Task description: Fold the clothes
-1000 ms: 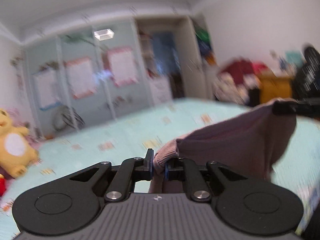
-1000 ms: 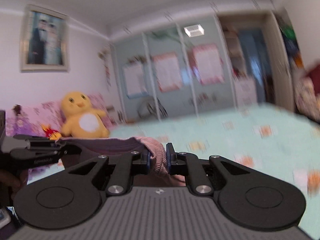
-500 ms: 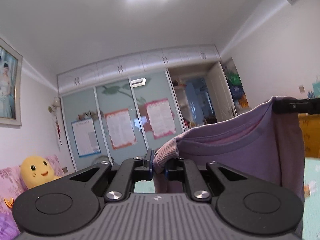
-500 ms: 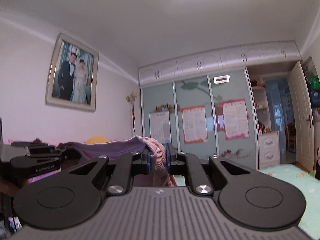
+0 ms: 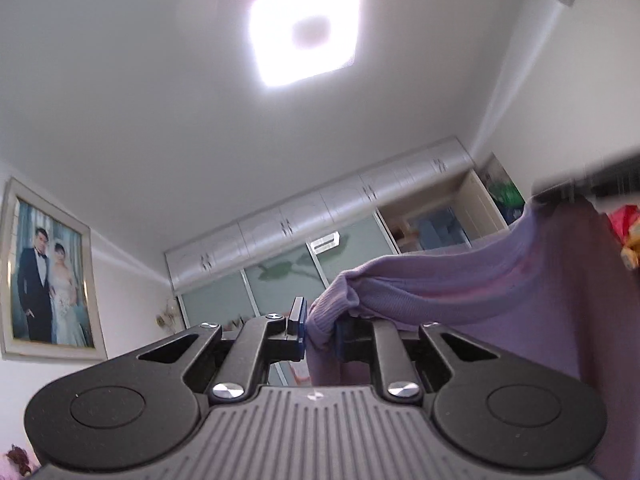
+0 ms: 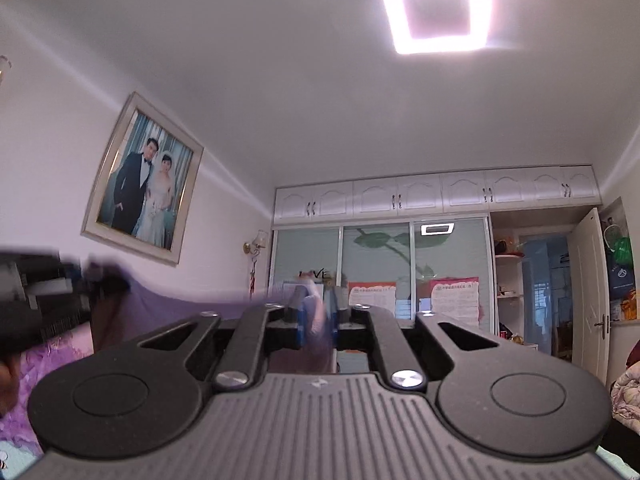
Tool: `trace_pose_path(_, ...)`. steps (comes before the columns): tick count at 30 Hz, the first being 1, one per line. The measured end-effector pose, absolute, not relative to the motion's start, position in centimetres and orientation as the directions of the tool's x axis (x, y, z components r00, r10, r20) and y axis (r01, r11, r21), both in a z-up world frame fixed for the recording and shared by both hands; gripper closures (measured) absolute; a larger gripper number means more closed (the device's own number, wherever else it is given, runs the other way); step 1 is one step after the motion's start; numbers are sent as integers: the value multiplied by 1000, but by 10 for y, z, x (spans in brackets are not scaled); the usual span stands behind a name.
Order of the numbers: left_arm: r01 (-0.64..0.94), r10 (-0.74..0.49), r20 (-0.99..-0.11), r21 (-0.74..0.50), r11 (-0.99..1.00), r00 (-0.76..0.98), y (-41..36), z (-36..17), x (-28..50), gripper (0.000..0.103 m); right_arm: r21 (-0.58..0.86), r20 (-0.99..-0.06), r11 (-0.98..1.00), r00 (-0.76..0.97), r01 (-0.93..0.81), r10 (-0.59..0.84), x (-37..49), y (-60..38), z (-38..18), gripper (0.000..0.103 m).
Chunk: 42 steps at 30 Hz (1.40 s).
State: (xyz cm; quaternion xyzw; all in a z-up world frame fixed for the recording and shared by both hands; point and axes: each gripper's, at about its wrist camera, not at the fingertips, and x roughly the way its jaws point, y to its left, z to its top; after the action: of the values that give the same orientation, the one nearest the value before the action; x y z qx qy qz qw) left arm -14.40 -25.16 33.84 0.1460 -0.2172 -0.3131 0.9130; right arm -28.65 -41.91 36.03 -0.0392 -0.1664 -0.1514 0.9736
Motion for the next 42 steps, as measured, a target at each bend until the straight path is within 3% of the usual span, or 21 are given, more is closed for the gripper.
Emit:
trace_pose_path(4,612,-685,178,334,717,706,-246,328,-131,86,-11,328,958,906,286,-266,-294,-422,369,103)
trace_pose_path(6,585,-669,107,397,707,736,-267,300,-118,86,-31,210,969,949,246,-235,-282,-423,357,100)
trace_pose_path(8,597,-664,33,405,692,747,-277,271,-102,87,-27,116,977,972,210,-206,-276,-423,322,67)
trace_pose_path(9,610,-664,-5,400,684,748,-280,257,-93,87,-17,74,981,979,193,-192,-273,-424,300,30)
trace_pose_path(10,622,-663,-43,393,677,748,-284,243,-85,87,13,42,982,981,190,-190,-270,-423,274,12)
trace_pose_path(12,640,-660,-98,386,665,745,-288,221,-72,88,72,-38,982,985,172,-170,-271,-419,215,13)
trace_pose_path(16,640,-665,-95,400,656,741,-277,218,-68,88,97,-112,979,979,181,-170,-270,-385,114,13)
trace_pose_path(20,641,-678,-73,413,647,731,-272,228,-78,88,17,-130,979,971,204,-200,-243,-331,61,13)
trace_pose_path(29,657,-721,9,403,637,693,-262,245,-116,85,-327,51,891,947,315,-317,-206,-237,29,13)
trace_pose_path(30,656,-721,14,402,638,693,-260,245,-118,85,-336,54,880,940,335,-338,-203,-238,30,17)
trace_pose_path(32,654,-718,19,396,644,696,-254,245,-118,85,-299,32,895,941,330,-336,-206,-252,38,49)
trace_pose_path(33,653,-717,21,394,647,697,-252,244,-118,85,-275,14,901,938,337,-346,-211,-263,42,83)
trace_pose_path(34,652,-715,24,391,650,699,-249,244,-118,85,-252,0,902,932,350,-361,-217,-274,49,99)
trace_pose_path(38,639,-694,29,364,677,719,-237,247,-109,85,-185,68,868,887,460,-456,-254,-323,86,99)
trace_pose_path(42,658,-695,50,278,700,717,-223,257,-97,85,-157,231,794,803,587,-549,-295,-366,157,99)
